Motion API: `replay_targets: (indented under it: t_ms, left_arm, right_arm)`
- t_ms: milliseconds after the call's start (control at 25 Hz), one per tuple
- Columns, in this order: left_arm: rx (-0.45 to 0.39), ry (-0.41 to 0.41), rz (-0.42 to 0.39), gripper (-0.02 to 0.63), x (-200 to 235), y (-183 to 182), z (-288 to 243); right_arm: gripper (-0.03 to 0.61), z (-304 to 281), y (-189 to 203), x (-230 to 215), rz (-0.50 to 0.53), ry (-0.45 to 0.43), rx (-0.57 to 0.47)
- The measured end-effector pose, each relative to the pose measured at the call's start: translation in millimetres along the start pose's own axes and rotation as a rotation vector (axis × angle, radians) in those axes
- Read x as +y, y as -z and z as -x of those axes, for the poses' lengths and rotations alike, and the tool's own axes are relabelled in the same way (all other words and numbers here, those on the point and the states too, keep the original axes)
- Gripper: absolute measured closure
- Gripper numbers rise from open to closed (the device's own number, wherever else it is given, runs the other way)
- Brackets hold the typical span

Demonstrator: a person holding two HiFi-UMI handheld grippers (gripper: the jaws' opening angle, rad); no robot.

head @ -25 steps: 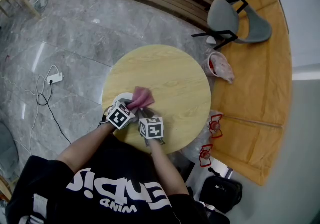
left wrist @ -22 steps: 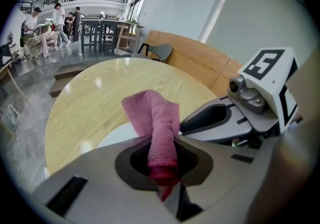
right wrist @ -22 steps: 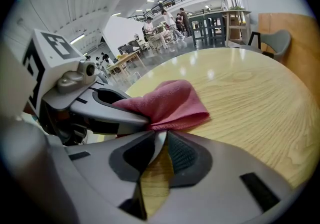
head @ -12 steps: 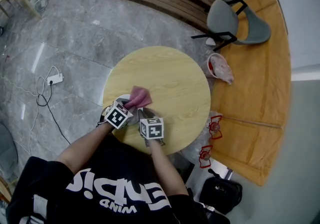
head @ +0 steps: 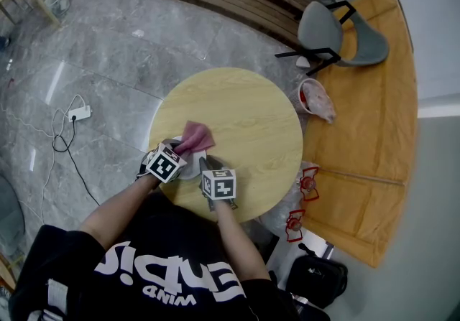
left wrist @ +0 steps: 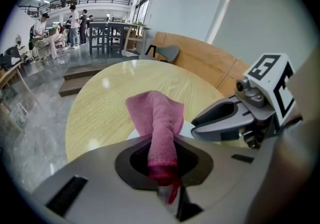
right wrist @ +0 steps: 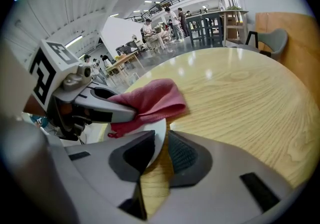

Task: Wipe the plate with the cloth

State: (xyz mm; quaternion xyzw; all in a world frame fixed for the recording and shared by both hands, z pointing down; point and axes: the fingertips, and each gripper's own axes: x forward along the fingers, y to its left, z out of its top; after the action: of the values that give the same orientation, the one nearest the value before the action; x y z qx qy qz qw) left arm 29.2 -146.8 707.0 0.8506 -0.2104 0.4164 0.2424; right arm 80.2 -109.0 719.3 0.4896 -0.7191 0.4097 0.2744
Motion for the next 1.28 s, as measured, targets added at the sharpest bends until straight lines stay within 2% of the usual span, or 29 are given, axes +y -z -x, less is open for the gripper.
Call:
replay_targets:
  t_ms: [320, 520, 840, 1040, 1280]
  left_arm:
    - [0.0, -0.036, -0.023, 0.563, 10.8, 3.2, 10.2]
    - [0.014, -0.046, 0.001, 0.563, 12.7, 10.3, 17.0]
    - [-0.01, -0.087, 0.033, 0.563, 24.1, 15.1, 29.6]
    - [-0.06, -0.122, 0.028, 0.563, 34.3, 5.4, 48.5]
    - [-0.121, -0.141, 0.065, 0.563, 31.3, 0.2, 70.7]
  right_arm:
    - [0.48, 2.1, -1.2, -0.2, -0.003, 0.008, -0.002]
    - [0.482, 1.8, -1.1, 0.2, -0.012, 0.006, -0.007]
    - [0.48, 1.2, -2.0, 2.1, -0.01, 0.004, -0.011]
    - [0.48, 1.3, -1.7, 1.0, -0.02, 0.006, -0.015]
    - [0.48, 1.8, 0.2, 0.9, -0.039, 0.01, -0.02]
